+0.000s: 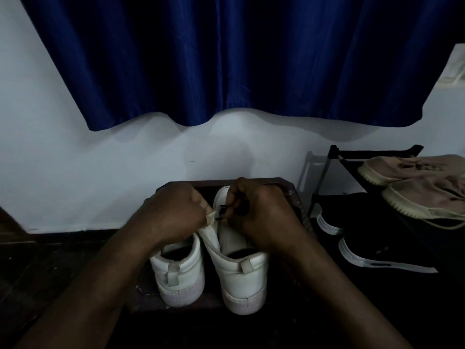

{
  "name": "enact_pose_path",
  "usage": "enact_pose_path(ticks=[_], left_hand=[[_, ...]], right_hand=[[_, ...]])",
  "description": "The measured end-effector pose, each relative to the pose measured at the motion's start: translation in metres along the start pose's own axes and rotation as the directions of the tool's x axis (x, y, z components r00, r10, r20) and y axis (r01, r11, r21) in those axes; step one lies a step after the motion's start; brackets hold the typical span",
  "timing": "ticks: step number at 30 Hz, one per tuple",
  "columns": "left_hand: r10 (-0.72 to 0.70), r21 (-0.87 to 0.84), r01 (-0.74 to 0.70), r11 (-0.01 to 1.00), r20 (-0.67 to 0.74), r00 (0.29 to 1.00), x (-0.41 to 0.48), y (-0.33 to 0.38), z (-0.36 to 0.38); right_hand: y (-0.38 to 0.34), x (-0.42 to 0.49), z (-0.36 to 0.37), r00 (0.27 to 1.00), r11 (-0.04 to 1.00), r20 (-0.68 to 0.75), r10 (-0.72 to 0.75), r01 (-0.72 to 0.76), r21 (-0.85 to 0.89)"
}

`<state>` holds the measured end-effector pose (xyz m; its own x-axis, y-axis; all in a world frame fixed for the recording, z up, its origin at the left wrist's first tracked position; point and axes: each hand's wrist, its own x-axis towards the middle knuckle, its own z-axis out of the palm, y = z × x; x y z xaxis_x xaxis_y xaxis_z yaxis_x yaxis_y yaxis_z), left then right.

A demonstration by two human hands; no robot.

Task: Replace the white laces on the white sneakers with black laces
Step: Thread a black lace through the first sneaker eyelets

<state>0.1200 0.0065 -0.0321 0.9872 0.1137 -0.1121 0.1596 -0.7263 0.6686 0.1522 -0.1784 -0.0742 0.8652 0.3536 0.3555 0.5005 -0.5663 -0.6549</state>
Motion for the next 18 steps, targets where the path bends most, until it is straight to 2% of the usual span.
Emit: enact_pose_path(ticks=[5,10,18], left_hand=[[0.002,-0.043,-0.001,0.999,0.022,1.0,-0.003,0.001,-0.002],[0.008,-0.06,-0.005,0.998,0.051,0.999,-0.006,0.005,-0.002],[0.089,-0.096,-0.086,0.992,0.03,0.996,-0.003,-0.006,-0.003]], right_hand=[[-0.002,0.0,0.002,0.999,0.998,-0.044,-0.007,0.004,-0.062],[-0.003,-0.001,-0.001,0.998,0.999,-0.038,-0.046,0.046,0.007],[-0.006,-0.001,0.0,0.999,0.999,-0.032,-0.028,0.027,-0.032]])
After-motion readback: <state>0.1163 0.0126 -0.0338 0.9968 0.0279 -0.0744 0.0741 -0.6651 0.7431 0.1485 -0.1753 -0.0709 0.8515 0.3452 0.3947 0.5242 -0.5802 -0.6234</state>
